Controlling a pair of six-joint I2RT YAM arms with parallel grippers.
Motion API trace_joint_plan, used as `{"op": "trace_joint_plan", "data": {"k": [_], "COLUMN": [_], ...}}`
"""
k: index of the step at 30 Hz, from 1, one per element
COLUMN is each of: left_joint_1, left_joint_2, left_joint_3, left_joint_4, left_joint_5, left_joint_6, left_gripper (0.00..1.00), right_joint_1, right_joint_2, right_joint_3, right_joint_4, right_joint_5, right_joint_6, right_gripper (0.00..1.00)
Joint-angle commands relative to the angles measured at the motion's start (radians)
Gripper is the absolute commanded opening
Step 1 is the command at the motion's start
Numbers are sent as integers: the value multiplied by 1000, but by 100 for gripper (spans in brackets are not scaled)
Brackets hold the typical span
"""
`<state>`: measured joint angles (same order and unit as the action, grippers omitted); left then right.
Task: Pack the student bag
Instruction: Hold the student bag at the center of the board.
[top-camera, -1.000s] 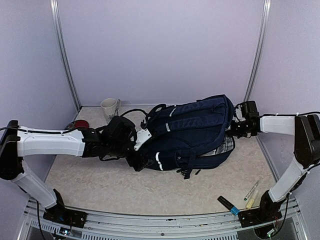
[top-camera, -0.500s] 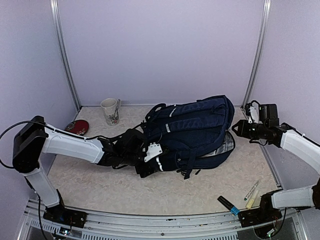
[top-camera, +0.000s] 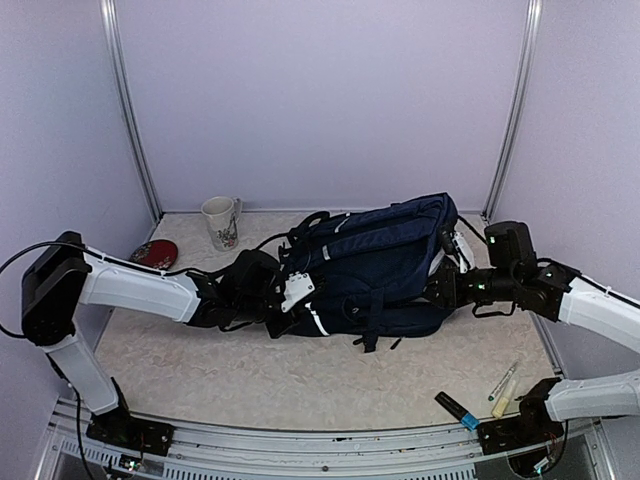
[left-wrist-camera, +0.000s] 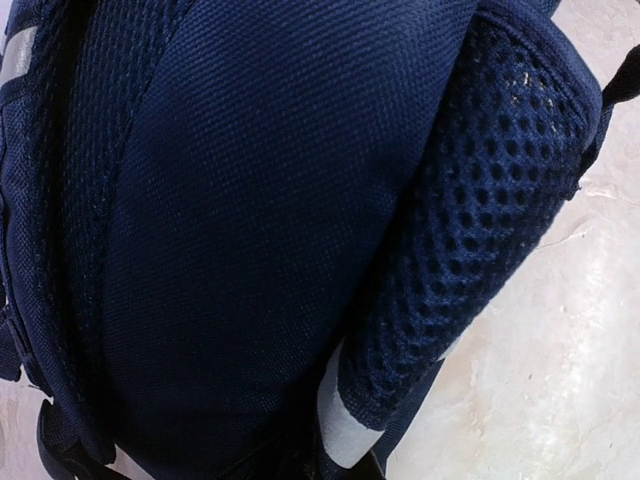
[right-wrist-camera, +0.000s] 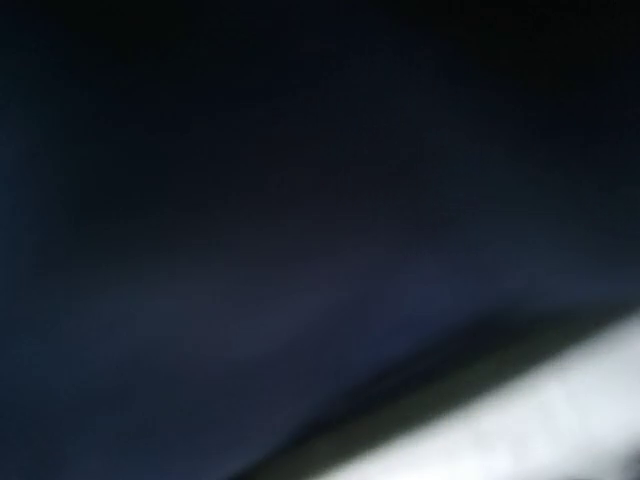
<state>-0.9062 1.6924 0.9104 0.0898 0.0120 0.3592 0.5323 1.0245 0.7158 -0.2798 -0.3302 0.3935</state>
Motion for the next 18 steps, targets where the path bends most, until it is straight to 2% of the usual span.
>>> {"op": "trace_joint_plan", "data": {"k": [1, 4, 8, 11, 13, 18], "left_joint_1": [-52, -79, -96, -97, -97, -100], "left_joint_2": [-83, -97, -95, -83, -74, -61], "left_joint_3": [-55, -56, -41, -29, -21, -7], "left_joint_4": [69, 71, 73, 79, 77, 67], "left_joint_5": [229, 232, 275, 288, 298, 323], "left_joint_6": [-69, -80, -117, -143, -145, -139], "left_gripper": [0, 0, 0, 0, 0, 0], "right_joint_1": [162, 257, 365, 503, 570, 573], "right_joint_2": [9, 9, 16, 24, 29, 135], "right_joint_3": [-95, -147, -232, -251, -283, -294], "right_joint_4": [165, 241, 274, 294, 379, 495], "right_joint_5": [-36, 64, 279, 465, 531, 685], "right_joint_6": [13, 44, 158, 172, 150, 82], "right_gripper": [39, 37, 28, 26, 25, 21]}}
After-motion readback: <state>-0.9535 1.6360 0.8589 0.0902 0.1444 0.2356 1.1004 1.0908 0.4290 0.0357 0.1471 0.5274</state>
